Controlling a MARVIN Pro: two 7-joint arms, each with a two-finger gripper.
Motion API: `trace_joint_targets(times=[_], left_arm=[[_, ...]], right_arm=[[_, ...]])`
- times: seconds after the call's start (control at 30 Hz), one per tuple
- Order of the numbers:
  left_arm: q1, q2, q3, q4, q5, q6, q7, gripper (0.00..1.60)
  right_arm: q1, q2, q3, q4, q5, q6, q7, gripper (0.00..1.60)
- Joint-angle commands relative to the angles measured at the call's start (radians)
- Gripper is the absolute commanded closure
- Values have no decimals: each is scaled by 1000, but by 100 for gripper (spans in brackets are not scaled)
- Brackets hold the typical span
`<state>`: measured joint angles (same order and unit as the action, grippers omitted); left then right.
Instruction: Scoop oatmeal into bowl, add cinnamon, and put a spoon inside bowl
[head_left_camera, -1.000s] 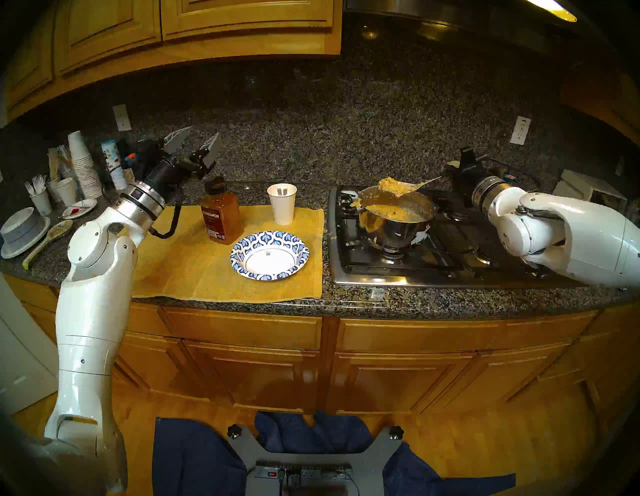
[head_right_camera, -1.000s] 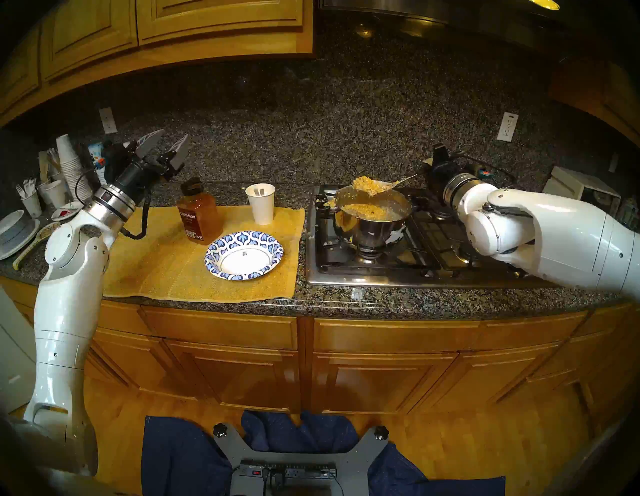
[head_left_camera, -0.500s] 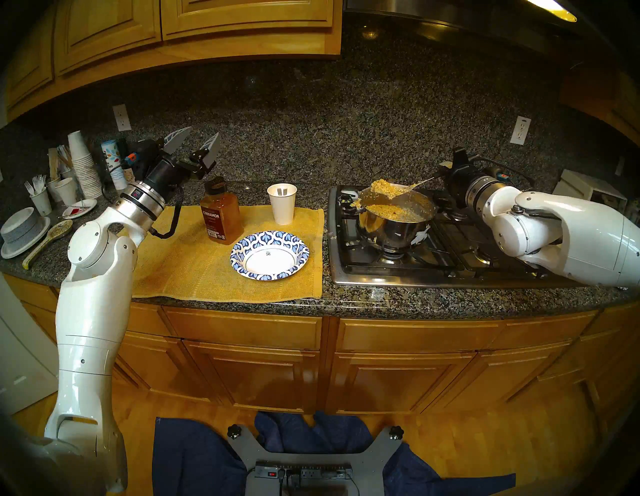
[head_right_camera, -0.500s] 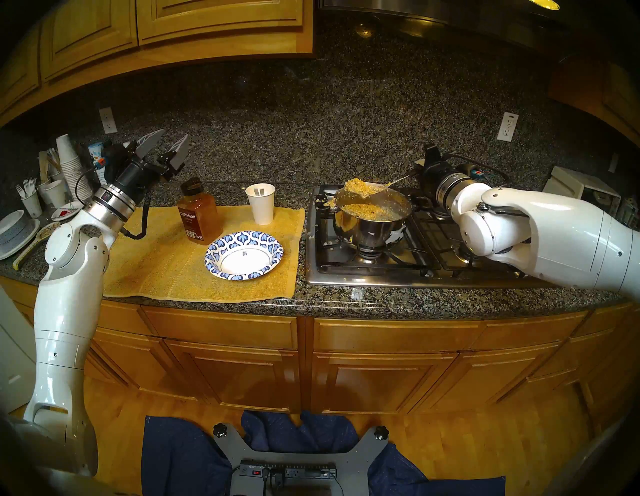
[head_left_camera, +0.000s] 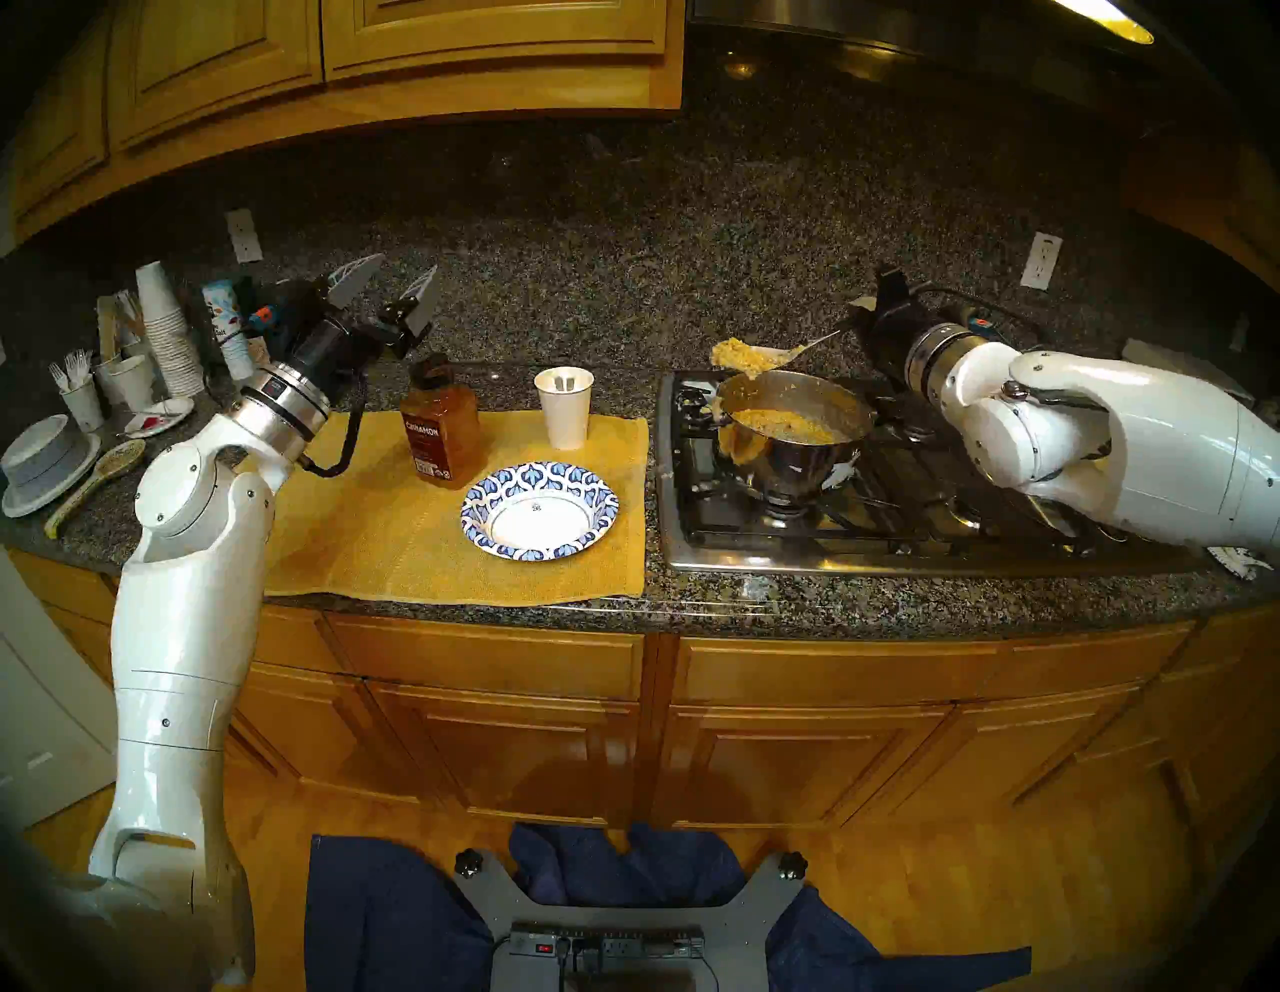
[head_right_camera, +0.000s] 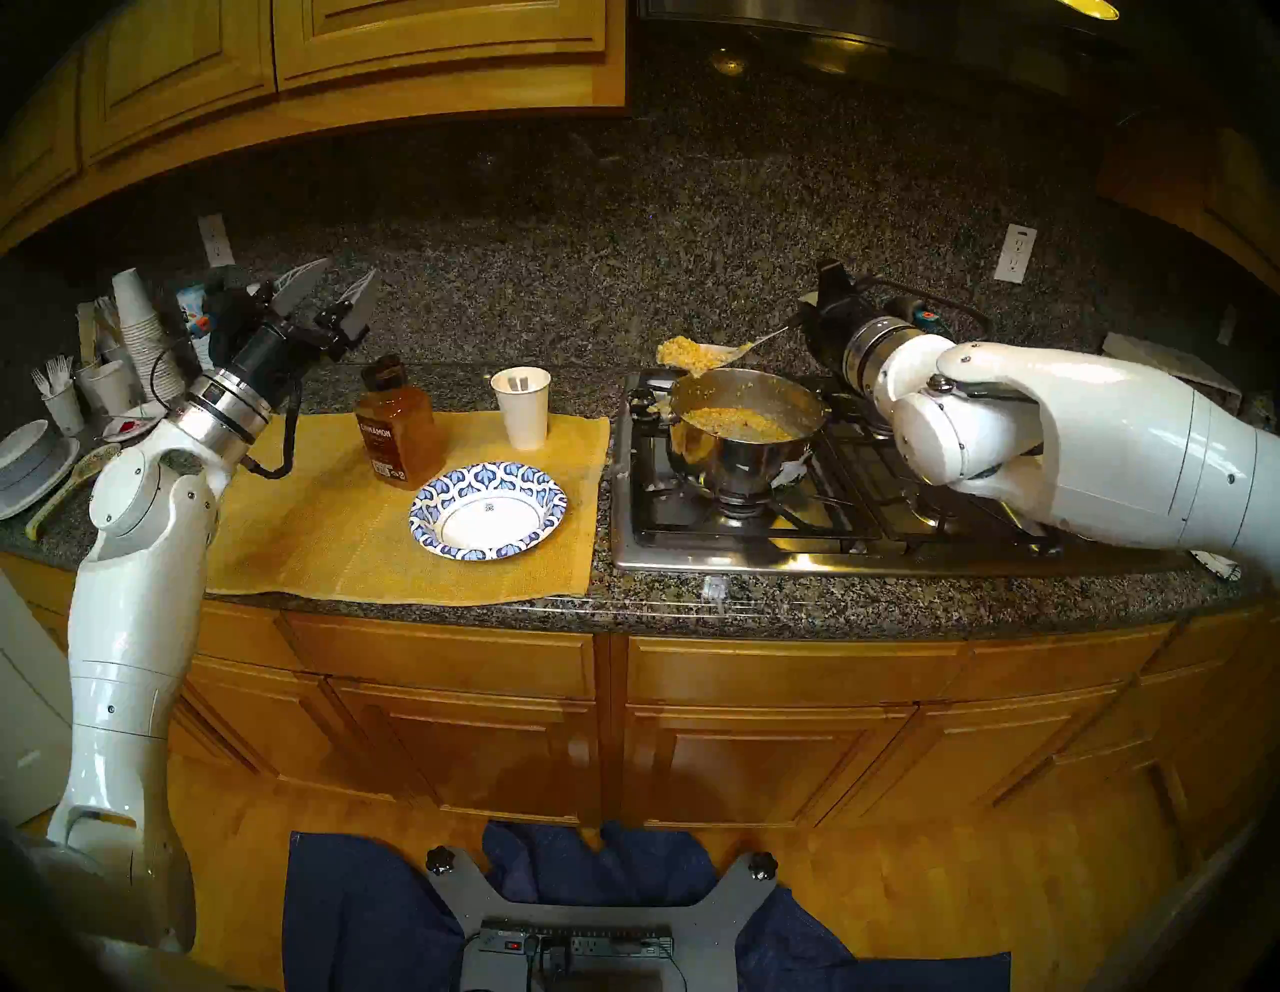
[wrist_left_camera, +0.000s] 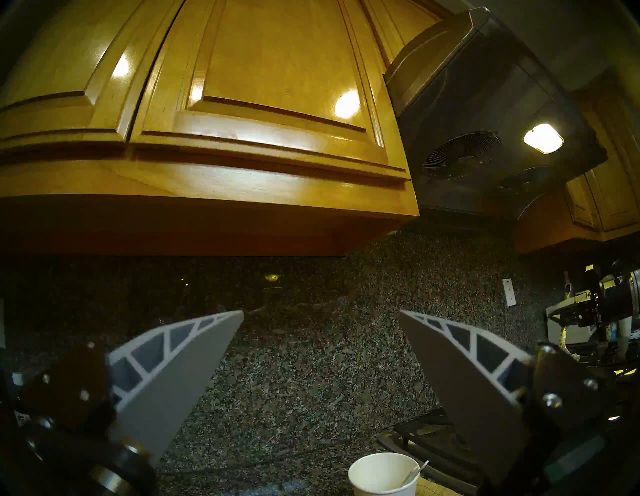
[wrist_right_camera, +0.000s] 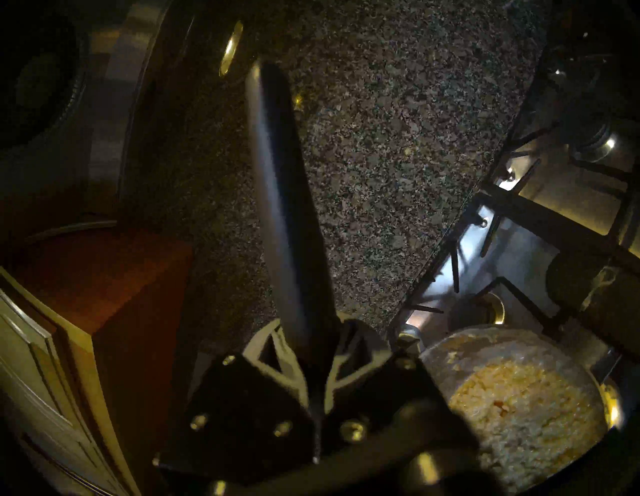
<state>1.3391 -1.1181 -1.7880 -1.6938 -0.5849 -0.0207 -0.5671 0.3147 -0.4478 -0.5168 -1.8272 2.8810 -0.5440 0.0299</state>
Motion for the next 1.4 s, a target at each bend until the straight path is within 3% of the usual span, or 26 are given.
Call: trace_joint_targets(times=[0.0,0.47,1.37], left_arm=[[-29,1,-6,-23,-7,-8,-1,0],[-30,1,-5,-23,-8,-9,-1,0],[-30,1,-5,-23,-9,-9,-1,0]], right_arm=[[59,-99,66,2,-2,-12,-6,160],[30,-257,92,44,-1,-44,-30,160],[17,-363,42,-23,-50,-110,-48,160]])
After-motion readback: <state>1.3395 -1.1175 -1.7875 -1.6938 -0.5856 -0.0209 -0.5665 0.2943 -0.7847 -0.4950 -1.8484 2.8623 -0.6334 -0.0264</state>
